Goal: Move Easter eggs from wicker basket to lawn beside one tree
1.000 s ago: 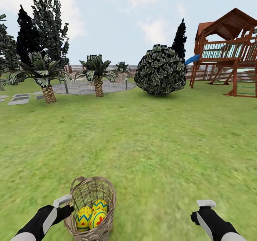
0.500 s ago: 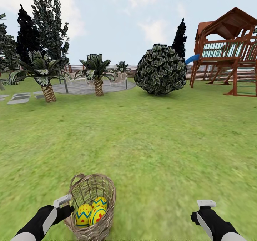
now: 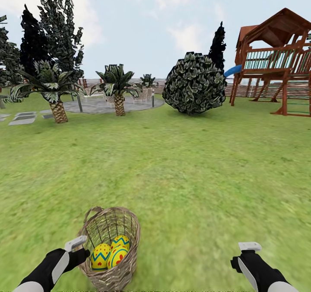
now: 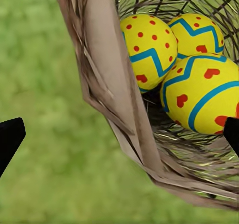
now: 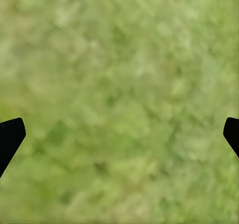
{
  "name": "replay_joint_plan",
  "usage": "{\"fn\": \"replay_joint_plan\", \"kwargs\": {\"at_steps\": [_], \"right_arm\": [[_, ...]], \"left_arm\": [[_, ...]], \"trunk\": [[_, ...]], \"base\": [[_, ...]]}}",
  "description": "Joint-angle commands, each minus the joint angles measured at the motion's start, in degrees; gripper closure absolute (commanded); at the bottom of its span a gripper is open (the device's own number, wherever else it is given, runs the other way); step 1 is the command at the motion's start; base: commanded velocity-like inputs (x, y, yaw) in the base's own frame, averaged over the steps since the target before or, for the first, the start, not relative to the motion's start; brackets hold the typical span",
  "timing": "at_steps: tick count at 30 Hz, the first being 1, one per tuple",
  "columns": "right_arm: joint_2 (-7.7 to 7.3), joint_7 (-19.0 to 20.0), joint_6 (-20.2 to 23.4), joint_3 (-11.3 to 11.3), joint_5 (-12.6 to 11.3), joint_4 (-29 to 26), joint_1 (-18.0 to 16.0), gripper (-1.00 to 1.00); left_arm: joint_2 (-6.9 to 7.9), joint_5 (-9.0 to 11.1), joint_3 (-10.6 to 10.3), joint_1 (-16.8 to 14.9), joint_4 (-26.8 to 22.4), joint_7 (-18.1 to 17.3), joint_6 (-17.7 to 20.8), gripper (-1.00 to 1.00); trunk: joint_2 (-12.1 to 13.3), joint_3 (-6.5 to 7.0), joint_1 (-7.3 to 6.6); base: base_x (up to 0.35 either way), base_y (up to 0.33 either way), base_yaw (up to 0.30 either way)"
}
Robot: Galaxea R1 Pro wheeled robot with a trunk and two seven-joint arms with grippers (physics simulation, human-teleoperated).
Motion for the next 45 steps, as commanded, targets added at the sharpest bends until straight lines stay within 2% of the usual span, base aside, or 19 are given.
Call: {"fn": "replay_joint_plan", "kwargs": {"at_steps": [1, 22, 45], "right_arm": [[-0.06, -0.4, 0.3, 0.5, -0.5, -0.1, 0.0, -1.0], [-0.05, -0.4, 0.3, 0.5, -0.5, -0.1, 0.0, -1.0], [0.31, -0.4, 0.2, 0.5, -0.5, -0.1, 0.0, -1.0]], "left_arm": [[-0.01, 0.6, 0.1, 0.0, -0.1, 0.2, 0.3, -1.0], [-0.03, 0.6, 0.1, 0.0, -0.1, 0.2, 0.3, -1.0], [-0.12, 0.6, 0.1, 0.0, -0.1, 0.2, 0.3, -1.0]], "trunk": [[-0.4, -0.24, 0.22], [-8.9, -4.01, 4.83], [-8.9, -4.01, 4.83]], "base": [[0.0, 0.0, 0.0], [0.0, 0.0, 0.0], [0.056, 0.0, 0.0]]}}
